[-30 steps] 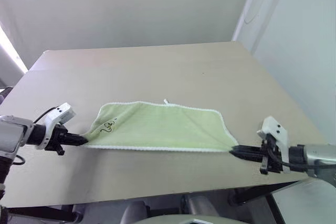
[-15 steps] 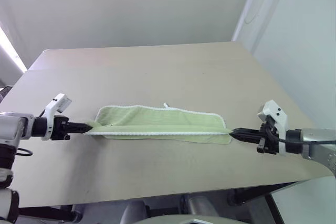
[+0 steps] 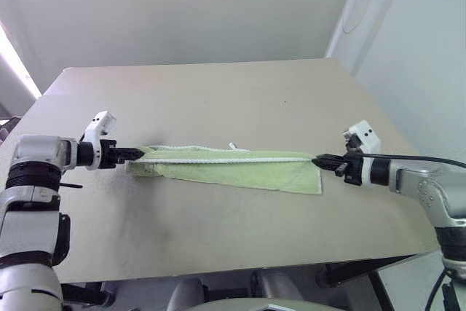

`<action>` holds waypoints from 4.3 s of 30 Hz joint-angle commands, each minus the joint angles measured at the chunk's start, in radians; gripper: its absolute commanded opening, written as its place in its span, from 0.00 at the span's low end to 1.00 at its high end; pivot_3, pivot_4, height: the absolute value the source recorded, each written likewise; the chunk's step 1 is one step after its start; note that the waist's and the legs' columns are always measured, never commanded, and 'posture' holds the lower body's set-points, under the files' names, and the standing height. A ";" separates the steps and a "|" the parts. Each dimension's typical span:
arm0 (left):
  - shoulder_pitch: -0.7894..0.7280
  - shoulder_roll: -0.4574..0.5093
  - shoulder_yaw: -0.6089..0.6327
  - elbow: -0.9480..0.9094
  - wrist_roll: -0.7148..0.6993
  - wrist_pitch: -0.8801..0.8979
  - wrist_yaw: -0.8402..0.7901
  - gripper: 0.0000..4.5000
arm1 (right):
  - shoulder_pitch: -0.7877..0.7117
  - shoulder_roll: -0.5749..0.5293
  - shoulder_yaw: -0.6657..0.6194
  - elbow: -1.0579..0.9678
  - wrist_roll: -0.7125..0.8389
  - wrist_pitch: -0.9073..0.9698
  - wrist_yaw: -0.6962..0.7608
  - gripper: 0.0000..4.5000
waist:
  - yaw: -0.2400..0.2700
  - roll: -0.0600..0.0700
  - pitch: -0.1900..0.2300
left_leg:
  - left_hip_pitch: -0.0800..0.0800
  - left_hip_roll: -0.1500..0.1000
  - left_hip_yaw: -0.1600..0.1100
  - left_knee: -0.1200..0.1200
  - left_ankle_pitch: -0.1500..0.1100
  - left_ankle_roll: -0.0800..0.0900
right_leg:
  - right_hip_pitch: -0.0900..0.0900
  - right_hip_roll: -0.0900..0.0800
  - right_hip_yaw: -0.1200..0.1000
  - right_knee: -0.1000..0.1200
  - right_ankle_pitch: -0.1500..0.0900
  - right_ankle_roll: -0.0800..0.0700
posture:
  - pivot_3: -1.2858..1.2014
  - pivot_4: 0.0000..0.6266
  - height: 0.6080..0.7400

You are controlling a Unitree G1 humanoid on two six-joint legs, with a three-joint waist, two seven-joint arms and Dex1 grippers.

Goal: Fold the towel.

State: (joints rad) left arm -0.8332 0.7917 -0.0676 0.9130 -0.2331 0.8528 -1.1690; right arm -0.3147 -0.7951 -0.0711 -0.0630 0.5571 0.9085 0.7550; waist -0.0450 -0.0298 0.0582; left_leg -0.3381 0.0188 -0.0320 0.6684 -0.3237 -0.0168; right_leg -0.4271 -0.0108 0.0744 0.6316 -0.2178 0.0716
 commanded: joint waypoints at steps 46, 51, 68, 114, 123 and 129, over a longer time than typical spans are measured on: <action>0.085 0.014 -0.055 -0.261 0.087 -0.241 -0.157 0.89 | -0.167 0.183 0.092 0.135 -0.078 0.075 -0.031 1.00 | -0.015 0.001 0.000 | -0.001 0.000 -0.001 0.012 0.000 0.000 | 0.002 0.000 0.001 0.005 0.003 0.002 | 0.52 0.00 0.79; 0.000 -0.066 -0.048 -0.084 0.110 -0.295 -0.085 0.89 | -0.238 0.247 0.090 0.281 -0.143 -0.003 -0.092 1.00 | -0.020 0.001 0.000 | -0.001 0.000 -0.001 0.012 0.000 0.000 | 0.002 0.000 0.001 0.004 0.003 0.003 | 0.52 0.00 0.79; 0.064 -0.070 0.100 -0.185 0.038 -0.332 0.009 0.89 | -0.105 0.195 -0.119 -0.004 -0.022 -0.005 -0.086 1.00 | -0.014 0.002 0.000 | -0.005 0.000 -0.003 0.011 0.000 0.001 | 0.001 0.000 0.000 0.003 0.005 0.007 | 0.52 0.00 0.79; 0.237 -0.011 0.023 -0.551 -0.001 -0.302 -0.061 0.89 | 0.160 0.331 -0.389 0.129 1.302 0.431 -1.201 1.00 | -0.031 0.006 0.003 | -0.002 0.000 0.001 0.010 -0.002 0.003 | 0.002 0.001 0.005 -0.001 0.004 0.006 | 0.52 0.00 0.79; 0.232 -0.014 0.026 -0.548 -0.005 -0.300 -0.051 0.90 | 0.079 0.312 -0.355 0.258 1.249 0.211 -1.289 0.80 | -0.029 0.006 0.003 | -0.002 0.000 0.001 0.010 -0.002 0.003 | 0.003 0.001 0.006 -0.002 0.004 0.006 | 0.52 0.00 0.79; 0.216 -0.018 0.033 -0.522 -0.006 -0.305 -0.034 0.90 | 0.055 0.292 -0.325 0.243 1.294 0.212 -1.270 0.31 | -0.026 0.006 0.003 | -0.003 0.000 0.001 0.010 -0.002 0.003 | 0.002 0.001 0.006 -0.003 0.004 0.006 | 0.52 0.00 0.79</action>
State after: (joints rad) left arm -0.5884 0.7723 -0.0571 0.3972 -0.2306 0.5612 -1.2075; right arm -0.2380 -0.4892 -0.3976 0.2013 1.8234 1.1258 -0.5260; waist -0.0705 -0.0236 0.0615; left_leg -0.3412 0.0189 -0.0306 0.6781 -0.3255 -0.0138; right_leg -0.4251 -0.0099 0.0802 0.6291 -0.2140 0.0774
